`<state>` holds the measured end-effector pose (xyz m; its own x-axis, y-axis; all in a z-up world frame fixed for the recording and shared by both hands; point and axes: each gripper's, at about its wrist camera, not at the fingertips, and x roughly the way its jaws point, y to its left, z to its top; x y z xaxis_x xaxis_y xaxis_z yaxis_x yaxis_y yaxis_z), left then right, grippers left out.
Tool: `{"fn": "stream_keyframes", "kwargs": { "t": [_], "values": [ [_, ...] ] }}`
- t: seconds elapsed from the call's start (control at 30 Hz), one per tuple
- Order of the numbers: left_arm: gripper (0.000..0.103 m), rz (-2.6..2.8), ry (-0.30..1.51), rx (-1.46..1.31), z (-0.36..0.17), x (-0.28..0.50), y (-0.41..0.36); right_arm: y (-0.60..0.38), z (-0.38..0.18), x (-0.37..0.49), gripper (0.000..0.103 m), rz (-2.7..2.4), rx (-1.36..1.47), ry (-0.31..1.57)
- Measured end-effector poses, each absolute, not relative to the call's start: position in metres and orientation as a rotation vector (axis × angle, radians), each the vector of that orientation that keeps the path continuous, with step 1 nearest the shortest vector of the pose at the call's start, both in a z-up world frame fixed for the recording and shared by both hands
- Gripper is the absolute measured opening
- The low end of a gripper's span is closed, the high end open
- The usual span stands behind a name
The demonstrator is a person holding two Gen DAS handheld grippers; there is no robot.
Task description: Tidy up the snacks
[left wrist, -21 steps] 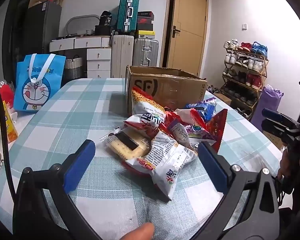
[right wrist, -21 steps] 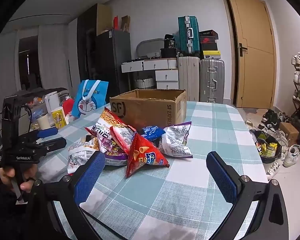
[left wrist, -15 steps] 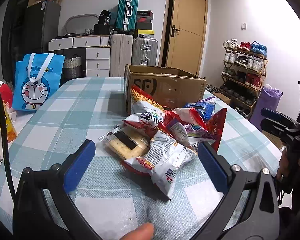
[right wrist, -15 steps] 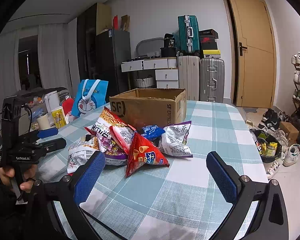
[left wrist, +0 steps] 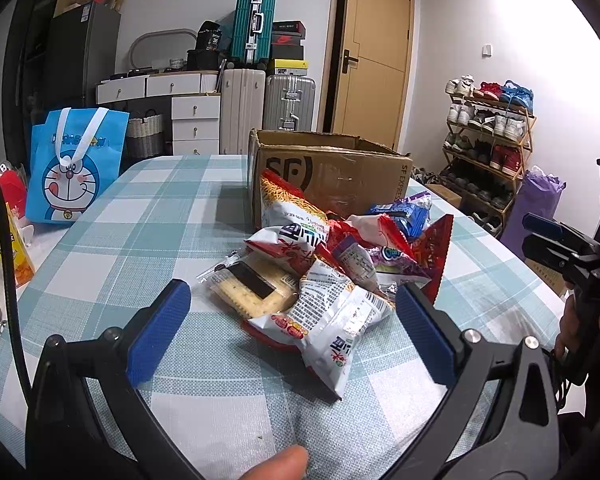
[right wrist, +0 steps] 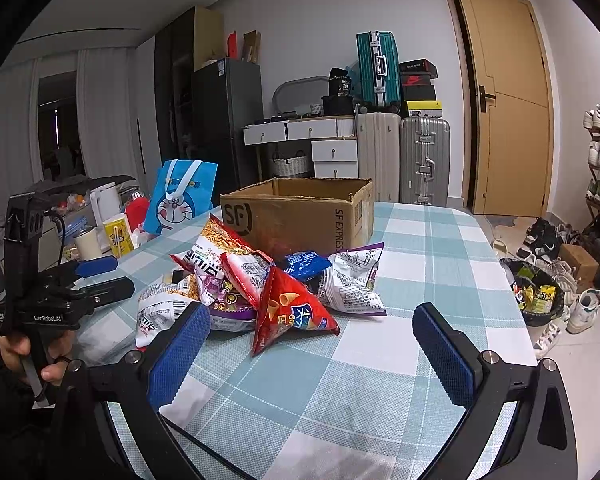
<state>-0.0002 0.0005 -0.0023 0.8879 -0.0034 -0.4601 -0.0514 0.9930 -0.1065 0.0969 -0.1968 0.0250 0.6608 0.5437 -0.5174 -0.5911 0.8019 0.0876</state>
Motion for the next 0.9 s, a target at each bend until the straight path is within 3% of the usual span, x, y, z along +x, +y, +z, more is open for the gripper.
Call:
{"fn": "stream_keyframes", "kwargs": {
  "t": [0.9],
  "values": [
    [0.102,0.024,0.482,-0.113,-0.0032,-0.0007,-0.0017,-0.1958,0.0243,0.0959,0.103,0.645,-0.095,0.554]
  ]
}}
